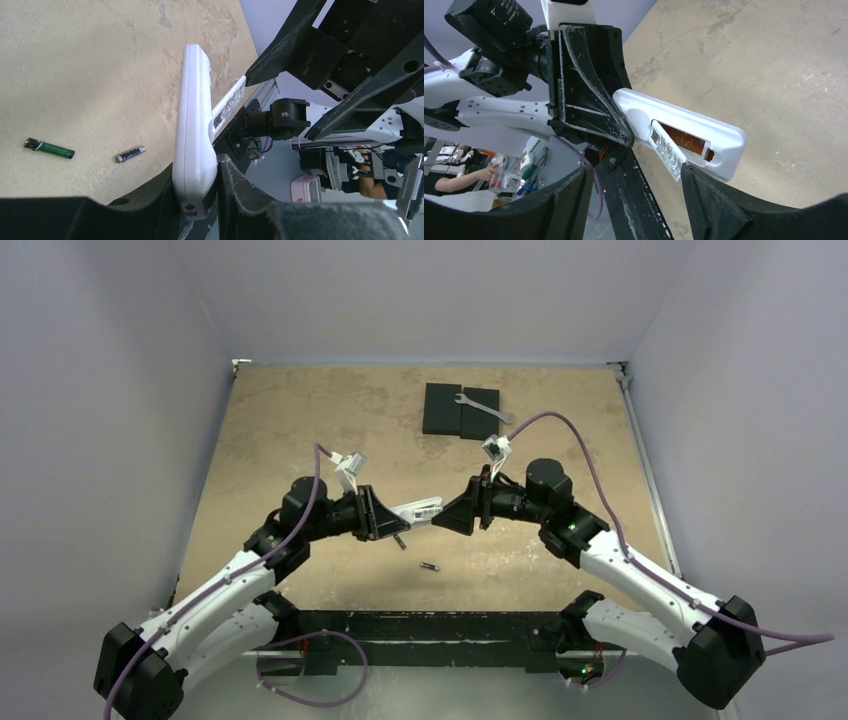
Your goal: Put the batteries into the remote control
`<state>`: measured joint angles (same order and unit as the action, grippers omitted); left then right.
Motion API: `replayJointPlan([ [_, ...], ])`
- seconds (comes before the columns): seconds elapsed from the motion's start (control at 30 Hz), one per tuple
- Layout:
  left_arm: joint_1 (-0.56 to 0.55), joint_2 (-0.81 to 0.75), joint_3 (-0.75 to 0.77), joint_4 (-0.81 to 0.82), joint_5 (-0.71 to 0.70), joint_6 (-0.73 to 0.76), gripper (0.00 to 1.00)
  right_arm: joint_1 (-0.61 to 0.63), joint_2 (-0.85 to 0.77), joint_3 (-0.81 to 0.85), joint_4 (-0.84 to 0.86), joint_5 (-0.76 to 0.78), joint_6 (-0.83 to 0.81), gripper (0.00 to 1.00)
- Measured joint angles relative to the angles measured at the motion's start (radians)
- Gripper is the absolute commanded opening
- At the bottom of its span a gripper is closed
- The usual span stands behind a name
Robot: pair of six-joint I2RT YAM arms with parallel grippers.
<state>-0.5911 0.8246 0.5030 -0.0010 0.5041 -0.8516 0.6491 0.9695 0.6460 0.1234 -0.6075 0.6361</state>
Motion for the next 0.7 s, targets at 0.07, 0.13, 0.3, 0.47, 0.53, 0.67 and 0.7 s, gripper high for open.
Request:
replayJointPlan([
  [0.07,0.000,0.012,0.000,0.001,-0.004,0.000,0.00,0.000,0.006,-0.001,0.002,0.010,-0.002,0.73],
  [0.13,0.000,0.024,0.000,0.002,-0.011,0.003,0.00,0.001,0.014,-0.006,0.005,0.020,-0.004,0.73],
  [0.3,0.000,0.060,0.000,0.010,-0.020,0.007,0.00,0.005,0.039,-0.034,0.005,0.050,-0.010,0.73],
  [0.47,-0.001,0.099,0.000,0.015,-0.033,0.008,0.00,0.006,0.072,-0.057,0.019,0.078,-0.011,0.73],
  [0.53,-0.001,0.115,0.000,0.016,-0.042,0.009,0.00,0.006,0.087,-0.070,0.028,0.092,-0.011,0.73],
  [0.67,-0.001,0.154,0.000,0.022,-0.060,0.018,0.00,0.006,0.122,-0.093,0.050,0.103,-0.011,0.73],
  [0.7,-0.001,0.169,0.000,0.023,-0.064,0.024,0.00,0.006,0.132,-0.098,0.058,0.110,-0.011,0.73],
])
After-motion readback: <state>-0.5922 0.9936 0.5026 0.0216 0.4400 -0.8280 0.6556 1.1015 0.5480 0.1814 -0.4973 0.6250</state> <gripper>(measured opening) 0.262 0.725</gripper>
